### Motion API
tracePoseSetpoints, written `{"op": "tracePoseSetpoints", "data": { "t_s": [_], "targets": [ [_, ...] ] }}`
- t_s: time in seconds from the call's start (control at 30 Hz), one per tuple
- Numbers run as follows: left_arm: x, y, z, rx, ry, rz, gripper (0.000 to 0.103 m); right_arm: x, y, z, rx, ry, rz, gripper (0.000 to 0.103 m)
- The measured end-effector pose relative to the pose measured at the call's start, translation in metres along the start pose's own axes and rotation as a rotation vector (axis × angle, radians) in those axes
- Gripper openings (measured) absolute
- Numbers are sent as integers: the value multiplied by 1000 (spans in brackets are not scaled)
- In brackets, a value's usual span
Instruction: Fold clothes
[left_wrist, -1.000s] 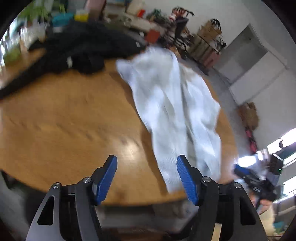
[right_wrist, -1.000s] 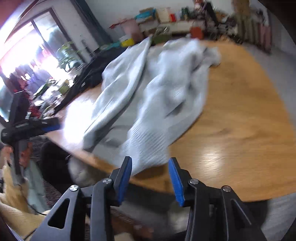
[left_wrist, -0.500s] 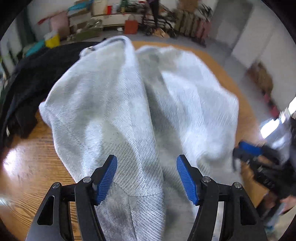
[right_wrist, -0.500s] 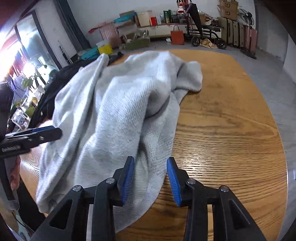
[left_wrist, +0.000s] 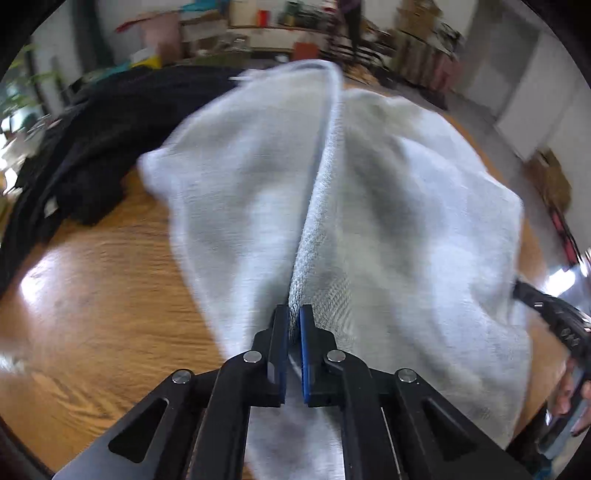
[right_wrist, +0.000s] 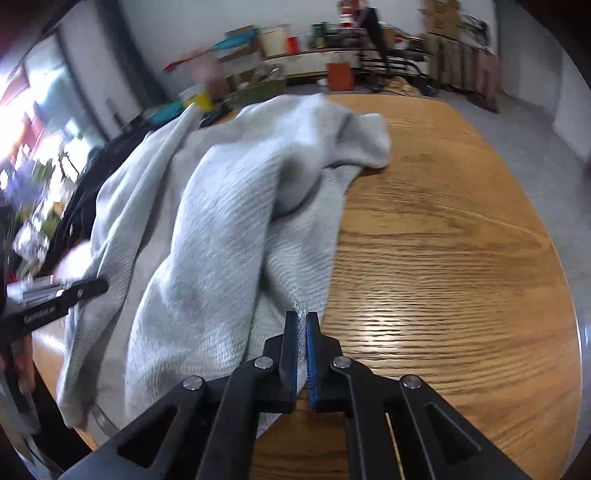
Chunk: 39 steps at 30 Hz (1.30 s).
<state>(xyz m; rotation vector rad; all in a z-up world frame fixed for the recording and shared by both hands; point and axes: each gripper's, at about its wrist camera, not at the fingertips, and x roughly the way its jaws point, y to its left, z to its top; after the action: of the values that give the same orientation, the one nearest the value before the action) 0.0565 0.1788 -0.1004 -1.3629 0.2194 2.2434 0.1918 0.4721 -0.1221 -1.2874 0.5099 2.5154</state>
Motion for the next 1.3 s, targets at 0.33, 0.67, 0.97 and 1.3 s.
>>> {"op": "tracePoseSetpoints", "data": {
  "t_s": [0.33, 0.67, 0.97, 1.3],
  "targets": [
    [-39, 95, -9, -152, -43, 57, 5, -38, -39, 15, 99, -114, -103, 4],
    [-18, 118, -31, -190, 10, 129, 5, -24, -65, 19, 143, -53, -248, 4],
    [-32, 133, -56, -175, 59, 143, 5, -43, -81, -23, 237, -68, -247, 4],
    [-62, 147, -50, -228, 99, 49, 13, -57, -86, -43, 293, -66, -195, 19]
  ]
}}
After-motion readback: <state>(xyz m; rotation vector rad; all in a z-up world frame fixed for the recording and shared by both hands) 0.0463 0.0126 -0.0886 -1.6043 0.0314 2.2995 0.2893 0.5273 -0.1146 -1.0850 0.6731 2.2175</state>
